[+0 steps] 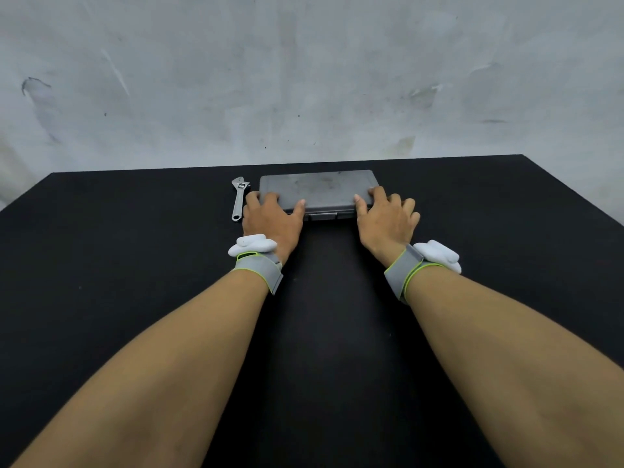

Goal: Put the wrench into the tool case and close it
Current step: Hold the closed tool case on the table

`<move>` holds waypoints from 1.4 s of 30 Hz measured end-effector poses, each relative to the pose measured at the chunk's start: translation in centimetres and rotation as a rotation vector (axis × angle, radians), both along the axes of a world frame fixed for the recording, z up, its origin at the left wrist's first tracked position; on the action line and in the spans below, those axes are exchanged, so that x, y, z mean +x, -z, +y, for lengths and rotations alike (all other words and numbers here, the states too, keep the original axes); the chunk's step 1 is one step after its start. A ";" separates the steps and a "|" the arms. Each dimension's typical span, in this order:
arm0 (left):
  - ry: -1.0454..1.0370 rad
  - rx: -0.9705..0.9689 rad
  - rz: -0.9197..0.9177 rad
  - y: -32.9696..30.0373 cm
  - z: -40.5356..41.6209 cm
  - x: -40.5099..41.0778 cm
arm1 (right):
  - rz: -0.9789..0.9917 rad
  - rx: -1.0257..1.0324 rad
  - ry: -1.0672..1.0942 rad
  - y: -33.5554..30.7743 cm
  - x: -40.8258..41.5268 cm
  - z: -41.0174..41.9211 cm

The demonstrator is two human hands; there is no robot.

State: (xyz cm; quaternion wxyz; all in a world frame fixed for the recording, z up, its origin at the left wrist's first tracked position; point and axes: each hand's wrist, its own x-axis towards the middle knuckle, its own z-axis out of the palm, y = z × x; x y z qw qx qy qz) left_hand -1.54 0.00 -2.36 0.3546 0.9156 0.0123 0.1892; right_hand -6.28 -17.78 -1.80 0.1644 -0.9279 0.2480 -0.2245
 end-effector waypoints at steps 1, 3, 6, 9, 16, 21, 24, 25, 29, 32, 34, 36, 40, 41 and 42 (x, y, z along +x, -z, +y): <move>0.000 -0.002 0.003 0.0 0.1 -0.2 | 0.002 -0.001 0.001 0.0 -0.3 0.1; 0.000 -0.002 0.007 0.1 0.2 -0.7 | 0.006 0.003 0.000 0.0 -0.8 0.3; 0.001 -0.008 0.005 0.1 0.5 -1.4 | 0.017 0.009 -0.002 -0.1 -1.5 0.7; 0.000 -0.006 0.014 0.0 0.7 -2.2 | 0.021 0.015 -0.004 -0.2 -2.3 0.9; 0.004 -0.002 0.026 -0.2 1.3 -4.2 | 0.022 0.020 -0.011 -0.2 -4.2 1.6; -0.006 0.010 0.035 -0.4 1.7 -5.6 | 0.033 0.013 -0.002 -0.3 -5.3 2.1; -0.009 0.019 0.039 -0.5 1.8 -6.2 | 0.040 0.020 -0.004 -0.3 -5.8 2.3; -0.010 0.018 0.038 -0.5 1.9 -6.4 | 0.043 0.021 -0.005 -0.3 -6.0 2.4; -0.013 0.028 0.037 -0.5 2.2 -7.5 | 0.050 0.021 -0.008 -0.2 -6.9 2.6; -0.019 0.037 0.035 -0.6 2.4 -8.1 | 0.053 0.017 -0.008 -0.2 -7.4 2.7; -0.020 0.036 0.038 -0.6 2.5 -8.6 | 0.056 0.015 -0.012 -0.1 -7.8 2.7; -0.021 0.036 0.040 -0.6 2.5 -9.1 | 0.056 0.018 -0.017 -0.2 -8.2 2.8; -0.025 0.032 0.042 -0.7 2.7 -10.0 | 0.069 0.022 -0.023 -0.2 -8.9 2.9; -0.024 0.028 0.042 -0.7 2.7 -10.2 | 0.069 0.021 -0.022 -0.2 -9.1 3.0; -0.024 0.025 0.043 -0.8 2.8 -10.5 | 0.069 0.019 -0.020 -0.3 -9.3 3.0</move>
